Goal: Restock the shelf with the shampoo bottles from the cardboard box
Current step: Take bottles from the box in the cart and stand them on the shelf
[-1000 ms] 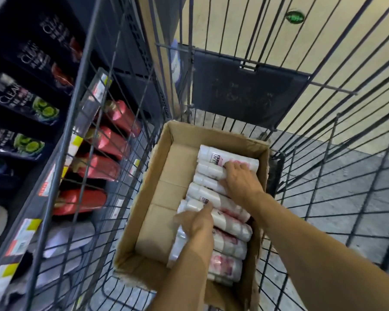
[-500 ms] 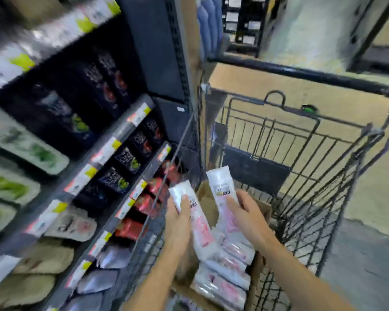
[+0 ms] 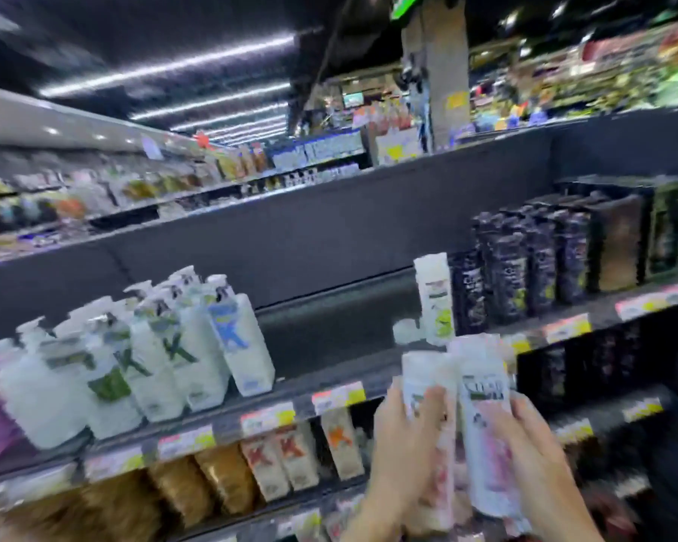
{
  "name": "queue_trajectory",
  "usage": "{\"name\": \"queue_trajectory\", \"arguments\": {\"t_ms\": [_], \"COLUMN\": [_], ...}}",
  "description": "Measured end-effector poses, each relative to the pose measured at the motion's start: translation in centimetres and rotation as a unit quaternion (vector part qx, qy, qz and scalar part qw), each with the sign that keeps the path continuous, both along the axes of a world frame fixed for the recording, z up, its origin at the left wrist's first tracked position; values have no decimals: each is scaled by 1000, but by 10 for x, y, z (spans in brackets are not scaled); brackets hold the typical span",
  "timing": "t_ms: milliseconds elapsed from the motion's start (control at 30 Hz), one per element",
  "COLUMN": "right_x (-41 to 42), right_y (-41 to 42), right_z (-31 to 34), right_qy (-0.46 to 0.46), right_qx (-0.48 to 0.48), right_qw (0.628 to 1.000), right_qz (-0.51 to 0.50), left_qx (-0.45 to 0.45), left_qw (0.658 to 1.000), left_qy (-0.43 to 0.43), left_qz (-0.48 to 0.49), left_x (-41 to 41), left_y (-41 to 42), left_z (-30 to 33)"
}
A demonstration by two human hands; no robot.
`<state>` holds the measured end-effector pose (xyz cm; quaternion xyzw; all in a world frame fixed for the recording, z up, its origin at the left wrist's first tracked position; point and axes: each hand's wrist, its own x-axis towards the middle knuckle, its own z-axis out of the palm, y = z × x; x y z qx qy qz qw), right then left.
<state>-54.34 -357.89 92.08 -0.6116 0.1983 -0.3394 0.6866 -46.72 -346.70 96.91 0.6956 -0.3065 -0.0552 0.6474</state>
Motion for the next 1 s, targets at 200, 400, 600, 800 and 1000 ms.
{"name": "queue_trajectory", "arguments": {"t_ms": [200, 400, 600, 800, 1000], "right_x": [89, 132, 165, 222, 305], "right_y": [106, 137, 103, 32, -31], "right_z": [59, 89, 94, 83, 79], "right_qy": [-63, -40, 6, 25, 45], "right_qx": [-76, -106, -115, -152, -141], "right_qw": [993, 992, 988, 972, 964], "right_qz": [58, 57, 105, 176, 221], "left_qx": [-75, -92, -80, -53, -20], "left_qw": [995, 996, 996, 997, 992], "left_qy": [-47, -5, 32, -10, -18], "left_qz": [53, 24, 27, 55, 120], "left_x": [92, 139, 177, 214, 247], "left_y": [103, 134, 113, 67, 31], "left_z": [44, 64, 56, 51, 50]}}
